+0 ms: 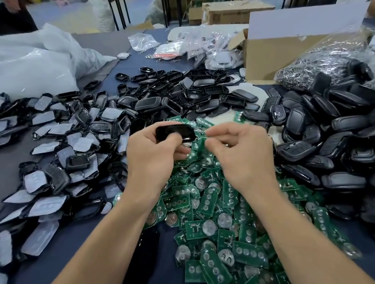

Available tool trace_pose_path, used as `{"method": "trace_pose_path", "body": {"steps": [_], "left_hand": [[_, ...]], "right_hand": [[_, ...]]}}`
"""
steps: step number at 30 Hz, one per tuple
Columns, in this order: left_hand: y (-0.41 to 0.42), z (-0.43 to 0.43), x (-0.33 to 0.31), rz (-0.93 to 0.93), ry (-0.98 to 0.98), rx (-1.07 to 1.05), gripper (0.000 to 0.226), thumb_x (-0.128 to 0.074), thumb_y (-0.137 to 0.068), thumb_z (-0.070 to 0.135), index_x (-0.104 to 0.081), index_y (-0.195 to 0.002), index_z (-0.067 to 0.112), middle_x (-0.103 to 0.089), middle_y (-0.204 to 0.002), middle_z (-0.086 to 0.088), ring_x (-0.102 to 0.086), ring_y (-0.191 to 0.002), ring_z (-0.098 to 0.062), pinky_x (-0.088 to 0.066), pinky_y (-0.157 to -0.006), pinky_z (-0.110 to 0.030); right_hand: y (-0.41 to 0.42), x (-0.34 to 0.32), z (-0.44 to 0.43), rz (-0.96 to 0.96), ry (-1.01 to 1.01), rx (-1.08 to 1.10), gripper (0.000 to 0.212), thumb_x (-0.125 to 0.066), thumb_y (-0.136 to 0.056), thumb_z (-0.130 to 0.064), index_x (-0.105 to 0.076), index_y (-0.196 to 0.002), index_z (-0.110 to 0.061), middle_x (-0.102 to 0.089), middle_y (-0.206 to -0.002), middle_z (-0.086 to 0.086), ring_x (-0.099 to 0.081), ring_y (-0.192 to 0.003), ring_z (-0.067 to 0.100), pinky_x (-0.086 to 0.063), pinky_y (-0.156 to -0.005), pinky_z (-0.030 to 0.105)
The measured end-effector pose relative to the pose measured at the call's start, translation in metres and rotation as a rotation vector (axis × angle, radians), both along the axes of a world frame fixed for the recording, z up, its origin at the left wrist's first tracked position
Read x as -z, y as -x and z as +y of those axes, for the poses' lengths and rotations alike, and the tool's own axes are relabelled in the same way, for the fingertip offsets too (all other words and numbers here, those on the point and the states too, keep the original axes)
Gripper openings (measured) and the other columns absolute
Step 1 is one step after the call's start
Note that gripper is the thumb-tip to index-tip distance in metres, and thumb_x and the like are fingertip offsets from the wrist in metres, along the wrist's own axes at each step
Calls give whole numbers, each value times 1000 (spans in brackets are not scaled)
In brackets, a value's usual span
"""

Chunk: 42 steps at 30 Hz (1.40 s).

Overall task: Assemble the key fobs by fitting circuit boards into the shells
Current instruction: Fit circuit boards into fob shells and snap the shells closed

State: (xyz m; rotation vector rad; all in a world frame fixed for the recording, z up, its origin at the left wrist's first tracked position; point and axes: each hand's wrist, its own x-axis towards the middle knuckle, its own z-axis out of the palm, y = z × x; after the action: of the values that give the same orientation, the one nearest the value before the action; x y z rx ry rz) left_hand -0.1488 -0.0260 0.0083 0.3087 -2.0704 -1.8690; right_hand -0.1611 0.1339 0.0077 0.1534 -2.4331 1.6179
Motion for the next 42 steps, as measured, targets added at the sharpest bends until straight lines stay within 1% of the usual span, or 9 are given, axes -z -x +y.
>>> {"method": "trace_pose_path", "body": {"steps": [3,7,12,15,18,26,32,37,42], "left_hand": [[1,-1,4,12,56,-69,25,-67,-92,4,-78,-87,26,-77,-68,-2,-77,-62,-19,-59,-56,-22],[6,-2,9,-50,55,-64,19,-66,-92,5,-74,-94,22,-77,-69,1,-78,-65,-18,-63,-60,-28],[5,0,10,-53,74,-60,26,-64,-92,9,-65,-104,32,-78,-71,4,-78,-65,-18,-64,-64,-36],[1,2,6,-20,95,-60,28,-66,-92,13,-56,-107,34,-77,-69,1,-75,-58,-17,-57,-53,-21],[-1,4,2,16,106,-58,30,-71,-91,13,-56,-106,33,-76,-70,-1,-73,-53,-18,-52,-49,-17],[-5,6,-1,18,130,-15,26,-72,-94,12,-77,-87,37,-77,-72,5,-76,-62,-14,-56,-51,-19],[-7,9,-6,-11,-105,260,31,-59,-94,1,-80,-106,19,-81,-90,-8,-80,-83,-26,-63,-66,-30],[-8,4,-8,-4,-234,387,34,-48,-100,9,-76,-118,18,-80,-104,-11,-79,-91,-31,-64,-70,-33],[-7,-1,-9,-36,-274,418,37,-42,-111,12,-76,-123,21,-78,-119,-8,-77,-106,-28,-63,-75,-30]], "right_hand": [[-3,1,-6,84,-161,-74,20,-84,-82,-16,-82,-94,-32,-70,-78,-29,-68,-79,-9,-54,-77,11],[-2,2,-6,43,-192,-89,28,-78,-85,-6,-82,-91,-33,-64,-70,-29,-62,-74,-13,-43,-65,0],[3,-4,2,3,44,-52,31,-67,-93,-3,-70,-80,-31,-69,-79,-12,-52,-48,7,-46,-46,22],[-1,-8,1,-52,191,-107,36,-58,-96,3,-70,-84,-29,-66,-82,-9,-69,-60,4,-64,-61,39],[-3,-6,-1,-49,211,-119,42,-64,-88,4,-65,-95,-37,-68,-86,-2,-75,-63,20,-62,-58,52],[1,-7,2,-98,438,-135,28,-69,-81,10,-68,-86,-18,-72,-69,4,-62,-57,12,-45,-54,20],[0,-6,-3,-39,451,-191,33,-66,-88,8,-81,-88,-22,-73,-70,5,-63,-63,21,-50,-57,29],[0,-5,-2,17,412,-73,28,-74,-80,-5,-67,-92,-29,-78,-78,-1,-71,-59,28,-54,-52,37],[0,-8,4,27,591,7,21,-84,-76,0,-74,-78,-19,-75,-69,6,-71,-56,21,-54,-54,26]]}}
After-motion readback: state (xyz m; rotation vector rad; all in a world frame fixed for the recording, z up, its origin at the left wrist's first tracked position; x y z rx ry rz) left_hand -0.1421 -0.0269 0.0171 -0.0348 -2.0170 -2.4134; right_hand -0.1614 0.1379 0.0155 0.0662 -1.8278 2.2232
